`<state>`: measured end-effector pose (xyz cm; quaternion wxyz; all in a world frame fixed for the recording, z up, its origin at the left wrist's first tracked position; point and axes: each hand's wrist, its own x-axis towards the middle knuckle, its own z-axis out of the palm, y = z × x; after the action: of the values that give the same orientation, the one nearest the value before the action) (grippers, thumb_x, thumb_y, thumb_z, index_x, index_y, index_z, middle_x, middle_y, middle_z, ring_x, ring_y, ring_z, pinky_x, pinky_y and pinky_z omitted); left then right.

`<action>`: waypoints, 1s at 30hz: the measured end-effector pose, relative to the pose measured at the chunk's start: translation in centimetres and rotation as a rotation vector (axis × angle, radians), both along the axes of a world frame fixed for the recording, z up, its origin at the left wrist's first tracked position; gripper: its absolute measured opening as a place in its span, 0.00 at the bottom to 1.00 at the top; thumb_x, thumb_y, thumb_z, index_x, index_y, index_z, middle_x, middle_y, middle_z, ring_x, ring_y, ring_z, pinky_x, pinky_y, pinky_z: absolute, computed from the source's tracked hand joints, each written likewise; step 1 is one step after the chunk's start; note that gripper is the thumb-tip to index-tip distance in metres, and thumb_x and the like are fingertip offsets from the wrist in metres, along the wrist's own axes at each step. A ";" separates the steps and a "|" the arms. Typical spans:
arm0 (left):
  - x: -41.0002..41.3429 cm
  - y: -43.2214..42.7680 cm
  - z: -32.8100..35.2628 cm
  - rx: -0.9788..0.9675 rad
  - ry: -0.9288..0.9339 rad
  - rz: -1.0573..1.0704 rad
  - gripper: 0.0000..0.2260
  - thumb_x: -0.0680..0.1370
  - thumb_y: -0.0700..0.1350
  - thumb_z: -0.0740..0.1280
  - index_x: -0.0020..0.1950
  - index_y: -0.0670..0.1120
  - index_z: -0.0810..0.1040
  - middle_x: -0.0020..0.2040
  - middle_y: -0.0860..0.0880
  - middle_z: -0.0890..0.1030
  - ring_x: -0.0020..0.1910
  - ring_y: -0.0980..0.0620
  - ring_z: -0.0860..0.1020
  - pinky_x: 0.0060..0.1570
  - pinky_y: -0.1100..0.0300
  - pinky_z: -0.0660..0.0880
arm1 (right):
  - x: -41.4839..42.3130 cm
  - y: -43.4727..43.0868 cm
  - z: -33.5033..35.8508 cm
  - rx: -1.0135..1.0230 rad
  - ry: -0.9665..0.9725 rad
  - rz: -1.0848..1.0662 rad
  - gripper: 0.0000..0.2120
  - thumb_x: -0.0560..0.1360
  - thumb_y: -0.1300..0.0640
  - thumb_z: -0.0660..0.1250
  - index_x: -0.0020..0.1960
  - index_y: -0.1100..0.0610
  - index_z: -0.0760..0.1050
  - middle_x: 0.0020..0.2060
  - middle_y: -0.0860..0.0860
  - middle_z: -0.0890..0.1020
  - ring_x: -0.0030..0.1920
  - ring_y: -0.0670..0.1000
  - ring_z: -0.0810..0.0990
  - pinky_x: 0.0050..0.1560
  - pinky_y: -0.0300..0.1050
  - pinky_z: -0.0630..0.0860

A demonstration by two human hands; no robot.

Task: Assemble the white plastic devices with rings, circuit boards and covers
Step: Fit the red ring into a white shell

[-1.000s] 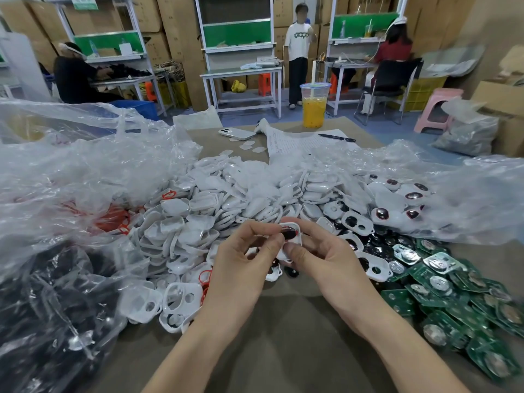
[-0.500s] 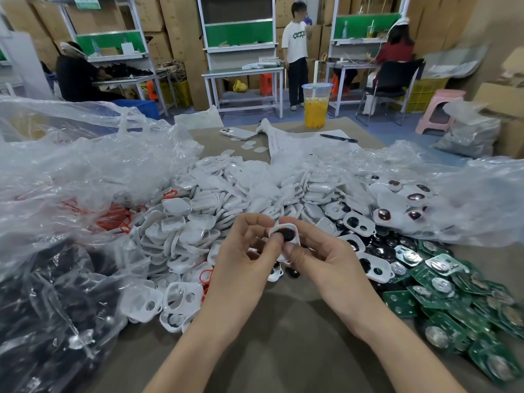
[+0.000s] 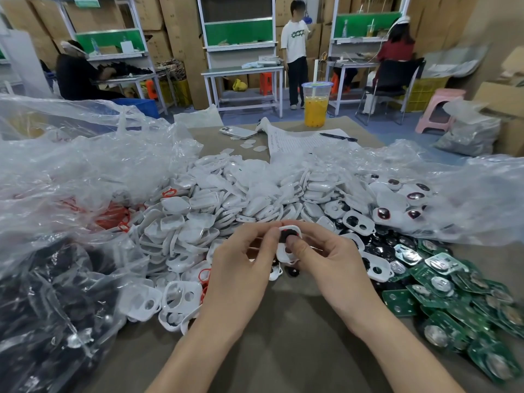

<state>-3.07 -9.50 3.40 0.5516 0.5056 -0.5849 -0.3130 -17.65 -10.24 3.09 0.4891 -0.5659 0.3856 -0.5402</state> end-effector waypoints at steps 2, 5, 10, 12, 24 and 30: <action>0.1 0.0 0.0 0.011 0.014 -0.016 0.10 0.84 0.48 0.64 0.55 0.58 0.84 0.48 0.57 0.86 0.49 0.55 0.84 0.53 0.49 0.81 | -0.1 -0.1 0.1 0.024 -0.015 -0.020 0.11 0.80 0.59 0.69 0.55 0.45 0.85 0.43 0.47 0.87 0.44 0.42 0.84 0.42 0.31 0.76; 0.1 -0.1 -0.1 0.043 0.067 -0.014 0.09 0.84 0.47 0.64 0.56 0.56 0.84 0.47 0.55 0.87 0.46 0.55 0.85 0.53 0.48 0.82 | -0.1 -0.1 0.2 0.046 -0.023 -0.041 0.11 0.79 0.59 0.69 0.53 0.43 0.85 0.43 0.46 0.87 0.43 0.40 0.84 0.42 0.31 0.76; 0.0 0.0 0.0 0.047 0.065 -0.060 0.08 0.80 0.48 0.69 0.52 0.60 0.85 0.45 0.55 0.86 0.44 0.54 0.84 0.46 0.59 0.81 | -0.1 0.0 0.3 0.038 -0.034 -0.046 0.11 0.79 0.60 0.69 0.51 0.45 0.85 0.43 0.46 0.87 0.42 0.40 0.83 0.41 0.31 0.76; -0.1 0.0 0.0 0.048 0.042 -0.057 0.07 0.79 0.47 0.71 0.50 0.61 0.84 0.41 0.58 0.85 0.40 0.58 0.83 0.39 0.68 0.75 | -0.1 0.0 0.3 0.032 -0.010 -0.050 0.11 0.79 0.59 0.69 0.50 0.44 0.85 0.43 0.46 0.87 0.42 0.41 0.82 0.41 0.31 0.77; 0.7 0.3 0.5 -0.098 -0.165 -0.033 0.12 0.82 0.46 0.67 0.56 0.65 0.81 0.55 0.62 0.79 0.50 0.60 0.81 0.44 0.70 0.75 | -0.4 -0.3 -0.7 -0.080 0.184 -0.108 0.06 0.78 0.52 0.70 0.50 0.41 0.78 0.37 0.48 0.85 0.40 0.48 0.83 0.42 0.39 0.77; 2.9 0.5 0.9 -0.106 -0.414 0.138 0.10 0.83 0.46 0.62 0.57 0.61 0.77 0.52 0.66 0.78 0.50 0.67 0.77 0.45 0.75 0.69 | -1.0 -1.4 -0.5 0.019 -0.120 -0.320 0.05 0.79 0.55 0.70 0.46 0.47 0.76 0.46 0.48 0.85 0.44 0.52 0.86 0.44 0.41 0.82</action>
<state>-0.13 -9.04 4.27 0.4657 0.5680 -0.6654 -0.1329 -18.68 -11.60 2.56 0.4242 -0.4595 0.4460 -0.6403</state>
